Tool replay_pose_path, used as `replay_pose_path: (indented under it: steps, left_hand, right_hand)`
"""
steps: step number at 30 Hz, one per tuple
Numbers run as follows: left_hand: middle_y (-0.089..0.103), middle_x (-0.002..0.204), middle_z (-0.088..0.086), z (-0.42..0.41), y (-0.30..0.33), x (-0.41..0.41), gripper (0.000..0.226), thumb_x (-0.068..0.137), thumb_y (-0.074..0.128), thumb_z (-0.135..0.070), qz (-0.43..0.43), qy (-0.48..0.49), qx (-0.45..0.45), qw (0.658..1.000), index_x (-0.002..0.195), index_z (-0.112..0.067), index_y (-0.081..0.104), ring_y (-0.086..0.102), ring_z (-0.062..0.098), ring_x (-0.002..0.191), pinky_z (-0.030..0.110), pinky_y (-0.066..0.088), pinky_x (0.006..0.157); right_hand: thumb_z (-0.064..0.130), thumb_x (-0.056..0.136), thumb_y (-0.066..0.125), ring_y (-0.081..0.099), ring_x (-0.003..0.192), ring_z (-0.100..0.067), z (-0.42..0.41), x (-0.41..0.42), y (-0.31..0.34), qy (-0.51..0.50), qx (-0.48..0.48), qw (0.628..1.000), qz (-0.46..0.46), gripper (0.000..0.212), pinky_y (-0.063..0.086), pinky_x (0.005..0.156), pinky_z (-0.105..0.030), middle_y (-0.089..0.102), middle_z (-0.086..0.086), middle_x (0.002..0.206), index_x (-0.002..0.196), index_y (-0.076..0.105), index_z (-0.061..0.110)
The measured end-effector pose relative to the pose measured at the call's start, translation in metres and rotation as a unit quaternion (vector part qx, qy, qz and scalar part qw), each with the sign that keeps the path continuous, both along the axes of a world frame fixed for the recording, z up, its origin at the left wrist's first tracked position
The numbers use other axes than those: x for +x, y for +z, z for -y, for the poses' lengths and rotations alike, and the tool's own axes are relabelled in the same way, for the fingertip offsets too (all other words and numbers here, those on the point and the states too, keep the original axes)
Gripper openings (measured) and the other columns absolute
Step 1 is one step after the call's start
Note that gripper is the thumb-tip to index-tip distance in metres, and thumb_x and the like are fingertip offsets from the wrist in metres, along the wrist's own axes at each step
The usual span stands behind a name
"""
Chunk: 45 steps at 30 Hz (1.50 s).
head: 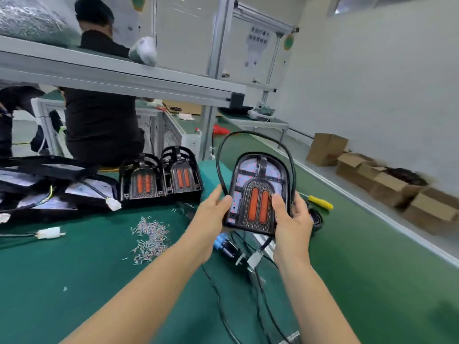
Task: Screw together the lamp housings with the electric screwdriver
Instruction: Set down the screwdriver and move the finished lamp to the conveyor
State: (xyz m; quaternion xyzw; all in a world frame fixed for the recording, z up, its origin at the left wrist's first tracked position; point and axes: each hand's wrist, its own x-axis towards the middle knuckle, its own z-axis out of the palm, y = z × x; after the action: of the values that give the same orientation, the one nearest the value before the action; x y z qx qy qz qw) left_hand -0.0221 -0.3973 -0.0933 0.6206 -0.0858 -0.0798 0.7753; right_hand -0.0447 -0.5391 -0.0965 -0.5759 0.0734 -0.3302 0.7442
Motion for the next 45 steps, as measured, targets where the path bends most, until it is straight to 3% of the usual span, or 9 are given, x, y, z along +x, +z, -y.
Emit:
replay_pose_path:
  steps: [7,14,18,23,26,31,35,39,45]
  left_hand:
    - [0.06,0.129,0.003,0.083,-0.003,0.007,0.04,0.102,0.038,-0.022,-0.01,-0.079,0.035,0.996,0.142,-0.021,0.041,0.062,0.015,0.096,0.034,0.056,0.084]
    - [0.049,0.141,0.002,0.144,-0.03,-0.002,0.044,0.101,0.039,-0.019,-0.059,-0.156,0.118,0.979,0.144,-0.017,0.035,0.049,0.02,0.124,0.037,0.037,0.109]
    - [0.044,0.133,-0.004,0.156,-0.037,-0.012,0.054,0.1,0.04,-0.017,-0.059,-0.195,0.156,0.967,0.15,-0.022,0.021,0.046,0.019,0.118,0.029,0.035,0.103]
    - [0.008,0.158,-0.007,0.161,-0.048,-0.016,0.058,0.1,0.038,-0.01,0.009,-0.231,0.206,0.951,0.151,-0.023,0.014,0.029,0.008,0.129,0.013,0.029,0.094]
    - [-0.011,0.157,-0.016,0.162,-0.053,-0.014,0.061,0.099,0.037,-0.009,0.058,-0.254,0.259,0.93,0.152,-0.025,0.012,0.025,0.001,0.123,-0.006,0.032,0.066]
    - [-0.015,0.158,-0.012,0.161,-0.058,-0.008,0.058,0.099,0.037,-0.01,0.184,-0.266,0.397,0.859,0.151,-0.015,0.014,0.02,0.014,0.142,0.028,0.032,0.106]
    - [-0.014,0.159,-0.006,0.161,-0.065,0.0,0.063,0.099,0.04,-0.016,0.273,-0.225,0.565,0.745,0.152,-0.016,0.006,0.005,0.02,0.146,0.047,0.009,0.118]
    - [-0.015,0.159,-0.002,0.16,-0.069,0.006,0.071,0.095,0.044,-0.012,0.275,-0.207,0.591,0.73,0.153,-0.02,0.003,-0.002,0.022,0.147,0.049,0.003,0.117]
    - [-0.013,0.16,0.0,0.153,-0.071,0.011,0.071,0.096,0.041,-0.013,0.228,-0.22,0.61,0.726,0.153,-0.019,-0.002,-0.002,0.025,0.147,0.051,0.002,0.117]
  right_hand:
    - [0.012,0.093,0.065,0.069,0.078,-0.001,0.072,-0.003,-0.021,-0.131,0.057,0.989,-0.044,0.018,0.053,0.065,-0.015,0.072,0.008,0.099,0.107,0.066,0.023]
    - [0.015,0.095,0.063,0.065,0.098,-0.023,0.122,-0.008,-0.057,-0.239,0.115,0.955,-0.134,0.029,0.052,0.09,-0.037,0.067,-0.01,0.115,0.123,0.06,0.006]
    - [0.014,0.096,0.06,0.06,0.105,-0.027,0.143,-0.006,-0.073,-0.286,0.141,0.93,-0.183,0.034,0.047,0.094,-0.036,0.063,-0.013,0.125,0.129,0.056,0.004]
    - [0.01,0.099,0.051,0.058,0.109,-0.03,0.147,-0.001,-0.082,-0.297,0.166,0.912,-0.23,0.033,0.047,0.092,-0.037,0.06,-0.016,0.129,0.131,0.054,0.003]
    - [0.002,0.099,0.044,0.052,0.122,-0.034,0.151,0.004,-0.084,-0.289,0.164,0.902,-0.275,0.04,0.043,0.097,-0.04,0.05,-0.018,0.14,0.138,0.042,-0.001]
    - [-0.007,0.089,0.043,0.046,0.122,-0.041,0.156,0.001,-0.082,-0.286,-0.056,0.875,-0.386,0.035,0.038,0.104,-0.048,0.042,-0.027,0.139,0.124,0.041,-0.009]
    - [0.034,0.103,0.036,0.013,0.147,-0.031,0.141,-0.014,-0.079,-0.262,-0.33,0.778,-0.466,0.056,0.012,0.116,-0.052,0.015,-0.016,0.16,0.15,0.026,0.005]
    - [0.053,0.1,0.036,0.0,0.149,-0.029,0.122,-0.02,-0.085,-0.131,-0.486,0.729,-0.463,0.058,0.019,0.111,-0.063,0.0,0.002,0.164,0.153,0.015,0.041]
    - [0.027,0.105,0.037,0.005,0.145,-0.038,0.123,-0.014,-0.085,-0.121,-0.526,0.717,-0.442,0.049,0.042,0.103,-0.045,0.007,-0.001,0.163,0.152,0.024,0.038]
